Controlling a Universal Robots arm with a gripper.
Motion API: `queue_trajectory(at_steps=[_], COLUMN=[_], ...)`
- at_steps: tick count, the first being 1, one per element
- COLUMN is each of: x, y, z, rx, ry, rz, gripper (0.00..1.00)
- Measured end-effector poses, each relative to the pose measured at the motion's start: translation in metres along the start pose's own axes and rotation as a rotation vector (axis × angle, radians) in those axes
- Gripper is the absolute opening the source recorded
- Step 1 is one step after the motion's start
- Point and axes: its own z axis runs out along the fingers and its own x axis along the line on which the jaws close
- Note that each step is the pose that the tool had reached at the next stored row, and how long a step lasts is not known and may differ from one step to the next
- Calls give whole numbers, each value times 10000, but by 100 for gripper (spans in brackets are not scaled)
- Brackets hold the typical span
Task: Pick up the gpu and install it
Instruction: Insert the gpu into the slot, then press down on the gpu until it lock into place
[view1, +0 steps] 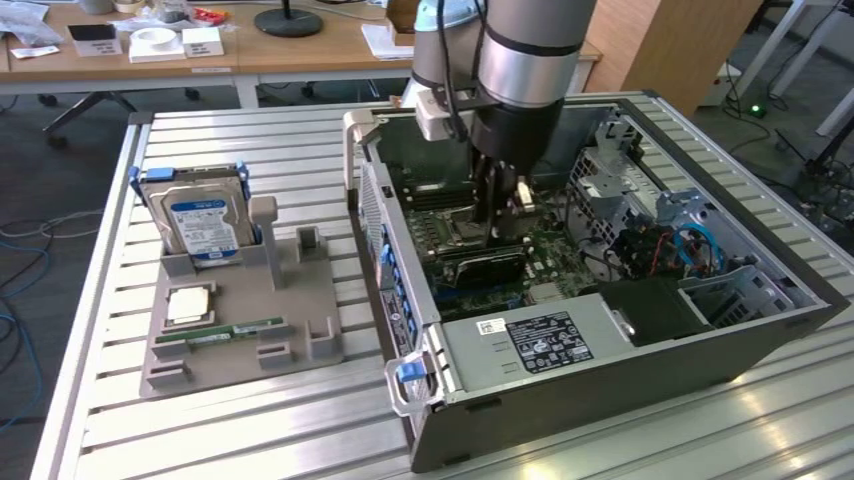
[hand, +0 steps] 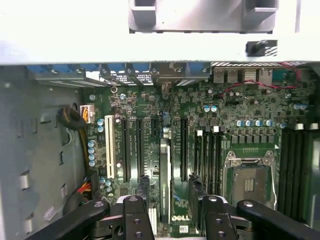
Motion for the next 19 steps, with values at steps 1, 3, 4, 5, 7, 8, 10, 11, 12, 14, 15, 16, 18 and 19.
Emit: queue_trajectory(at_steps=[1, 3, 4, 5, 7, 8, 10, 11, 12, 14, 15, 16, 18, 19], x=[0, 0, -1, -1, -1, -2, -2, -2, -2, -2, -2, -2, -2, -2], y=[-2, -5, -6, -8, -11, -12, -13, -13, -13, -13, -13, -13, -13, -13], z=[-37, -108, -141, -173, -238, -265, -288, -288, -289, -289, -289, -289, -289, -289], rx=[0, -1, -1, 0, -1, -1, 0, 1, 0, 0, -1, 0, 0, 0], ry=[1, 2, 1, 1, 1, 2, 1, -1, 1, 1, 1, 1, 1, 1], rz=[0, 0, 0, 0, -1, 0, 0, 0, -1, 0, -1, 0, 0, 0], gripper=[45, 45, 45, 45, 45, 45, 45, 45, 45, 45, 45, 45, 45, 45])
